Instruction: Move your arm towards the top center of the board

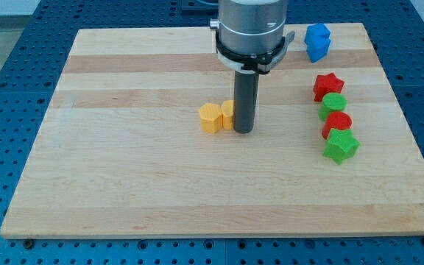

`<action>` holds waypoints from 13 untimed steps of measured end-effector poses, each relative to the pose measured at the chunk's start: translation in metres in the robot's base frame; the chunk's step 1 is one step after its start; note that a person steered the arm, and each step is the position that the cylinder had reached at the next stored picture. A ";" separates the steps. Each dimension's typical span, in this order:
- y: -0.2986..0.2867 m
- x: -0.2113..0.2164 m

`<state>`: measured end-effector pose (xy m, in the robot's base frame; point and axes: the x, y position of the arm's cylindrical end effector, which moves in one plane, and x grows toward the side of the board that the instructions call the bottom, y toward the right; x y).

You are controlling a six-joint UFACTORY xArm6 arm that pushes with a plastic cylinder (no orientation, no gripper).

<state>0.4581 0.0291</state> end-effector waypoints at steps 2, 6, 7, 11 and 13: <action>-0.023 0.013; 0.040 0.001; 0.040 -0.017; 0.040 -0.138; 0.043 -0.200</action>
<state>0.2582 0.0725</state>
